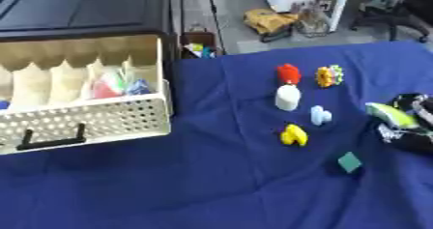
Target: Pick up objects from table and place into drawer.
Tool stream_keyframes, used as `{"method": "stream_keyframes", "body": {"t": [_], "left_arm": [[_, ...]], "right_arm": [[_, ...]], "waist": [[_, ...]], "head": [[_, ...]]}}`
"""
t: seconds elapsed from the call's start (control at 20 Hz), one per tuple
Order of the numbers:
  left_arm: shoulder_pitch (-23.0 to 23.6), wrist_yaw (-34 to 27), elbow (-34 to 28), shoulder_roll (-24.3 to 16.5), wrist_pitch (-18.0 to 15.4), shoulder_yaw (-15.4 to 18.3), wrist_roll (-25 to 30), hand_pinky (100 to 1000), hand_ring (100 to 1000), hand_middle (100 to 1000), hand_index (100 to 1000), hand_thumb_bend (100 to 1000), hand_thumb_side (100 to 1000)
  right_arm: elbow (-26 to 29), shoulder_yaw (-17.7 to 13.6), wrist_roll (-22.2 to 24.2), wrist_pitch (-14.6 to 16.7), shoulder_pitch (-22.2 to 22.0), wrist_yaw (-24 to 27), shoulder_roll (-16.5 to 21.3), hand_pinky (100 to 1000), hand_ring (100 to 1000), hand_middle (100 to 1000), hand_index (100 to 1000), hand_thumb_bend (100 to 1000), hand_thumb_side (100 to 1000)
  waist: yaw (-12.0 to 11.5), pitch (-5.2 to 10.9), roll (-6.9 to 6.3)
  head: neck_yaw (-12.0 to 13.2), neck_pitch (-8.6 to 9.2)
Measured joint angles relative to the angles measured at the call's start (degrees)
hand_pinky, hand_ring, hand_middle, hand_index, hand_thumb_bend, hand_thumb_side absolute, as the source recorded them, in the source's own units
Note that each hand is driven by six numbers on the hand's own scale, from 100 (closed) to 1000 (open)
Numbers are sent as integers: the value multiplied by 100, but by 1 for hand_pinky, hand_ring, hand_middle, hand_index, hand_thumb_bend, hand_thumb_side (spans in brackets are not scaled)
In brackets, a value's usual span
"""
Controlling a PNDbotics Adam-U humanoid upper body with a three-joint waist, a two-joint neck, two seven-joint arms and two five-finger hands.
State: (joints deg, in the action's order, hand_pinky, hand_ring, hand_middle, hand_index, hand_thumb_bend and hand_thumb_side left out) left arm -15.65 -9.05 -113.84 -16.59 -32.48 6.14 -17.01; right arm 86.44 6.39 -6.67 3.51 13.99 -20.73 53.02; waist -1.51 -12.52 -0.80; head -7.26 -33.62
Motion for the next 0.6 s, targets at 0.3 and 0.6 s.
{"method": "stream_keyframes", "body": {"t": [0.3,0.6], "left_arm": [[-3,0,0,0,11,0,-2,550,770,711,887,323,1000],[-10,-1,0,-1,34,0,-11,549,770,711,887,321,1000]], "right_arm": [[358,-4,-258,-14,108,-177,168,802,846,645,484,100,461],[539,-3,-246,-110,195,-185,278,798,843,639,480,100,473]], "waist": [[6,0,38],[11,0,74]], "head": [[5,0],[25,1]]}}
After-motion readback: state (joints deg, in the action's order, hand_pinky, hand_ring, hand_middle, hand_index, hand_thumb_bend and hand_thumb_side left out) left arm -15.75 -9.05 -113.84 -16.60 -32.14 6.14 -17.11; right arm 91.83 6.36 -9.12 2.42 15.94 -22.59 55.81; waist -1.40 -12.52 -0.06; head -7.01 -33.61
